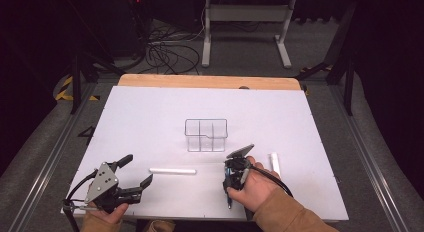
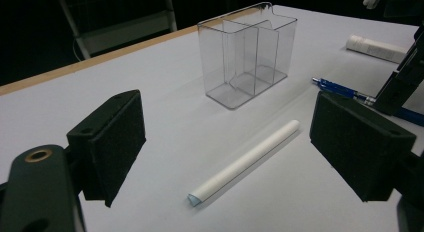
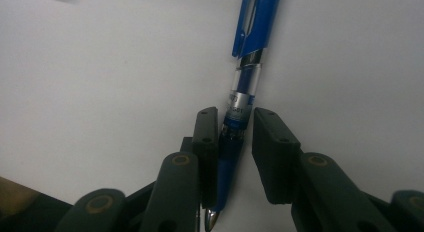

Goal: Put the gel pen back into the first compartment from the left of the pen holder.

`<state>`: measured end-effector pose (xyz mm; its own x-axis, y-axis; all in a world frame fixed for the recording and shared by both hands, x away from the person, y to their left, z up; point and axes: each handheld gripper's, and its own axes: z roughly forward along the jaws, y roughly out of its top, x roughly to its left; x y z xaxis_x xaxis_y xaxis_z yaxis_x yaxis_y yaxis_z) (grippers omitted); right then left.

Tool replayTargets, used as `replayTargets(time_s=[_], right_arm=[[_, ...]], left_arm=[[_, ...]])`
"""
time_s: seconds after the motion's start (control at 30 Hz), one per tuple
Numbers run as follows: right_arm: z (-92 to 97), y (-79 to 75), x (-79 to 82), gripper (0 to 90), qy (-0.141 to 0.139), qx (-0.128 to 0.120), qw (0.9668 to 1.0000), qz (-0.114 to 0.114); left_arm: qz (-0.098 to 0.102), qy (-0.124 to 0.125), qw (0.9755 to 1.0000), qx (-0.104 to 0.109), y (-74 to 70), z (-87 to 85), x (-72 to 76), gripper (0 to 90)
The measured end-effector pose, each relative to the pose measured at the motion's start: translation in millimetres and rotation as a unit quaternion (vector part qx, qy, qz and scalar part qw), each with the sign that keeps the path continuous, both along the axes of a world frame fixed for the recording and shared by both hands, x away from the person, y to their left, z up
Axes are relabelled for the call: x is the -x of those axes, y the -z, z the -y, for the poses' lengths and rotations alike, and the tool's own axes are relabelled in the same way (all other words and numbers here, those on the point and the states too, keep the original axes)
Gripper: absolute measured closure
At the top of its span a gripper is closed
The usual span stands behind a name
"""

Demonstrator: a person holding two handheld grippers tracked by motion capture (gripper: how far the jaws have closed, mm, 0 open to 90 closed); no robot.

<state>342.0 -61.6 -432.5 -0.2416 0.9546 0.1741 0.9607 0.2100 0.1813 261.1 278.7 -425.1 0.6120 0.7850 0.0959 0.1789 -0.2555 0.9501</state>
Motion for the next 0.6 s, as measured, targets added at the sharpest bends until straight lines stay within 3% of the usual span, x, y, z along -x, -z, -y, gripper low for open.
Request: replayTargets(time_s=[0.23,0.53,0.6], right_arm=[[-0.9,-0.3,1.2,79.5,0.023,0.003,0.9997,0.001],[1.3,-0.4,1.1,79.8,0.023,-0.005,0.9997,0.002],[1.1,-3.1,3.2,79.9,0.019,-0.017,0.9997,0.000]], left_arm=[[0.000,0.001,1.0000,-0.001,0.0,1.1,0.4,15.6],[0.001,0.002,1.0000,-0.002,-0.1,0.9,0.2,15.6],[-0.001,0.001,1.0000,0.001,0.1,0.9,0.3,15.6]])
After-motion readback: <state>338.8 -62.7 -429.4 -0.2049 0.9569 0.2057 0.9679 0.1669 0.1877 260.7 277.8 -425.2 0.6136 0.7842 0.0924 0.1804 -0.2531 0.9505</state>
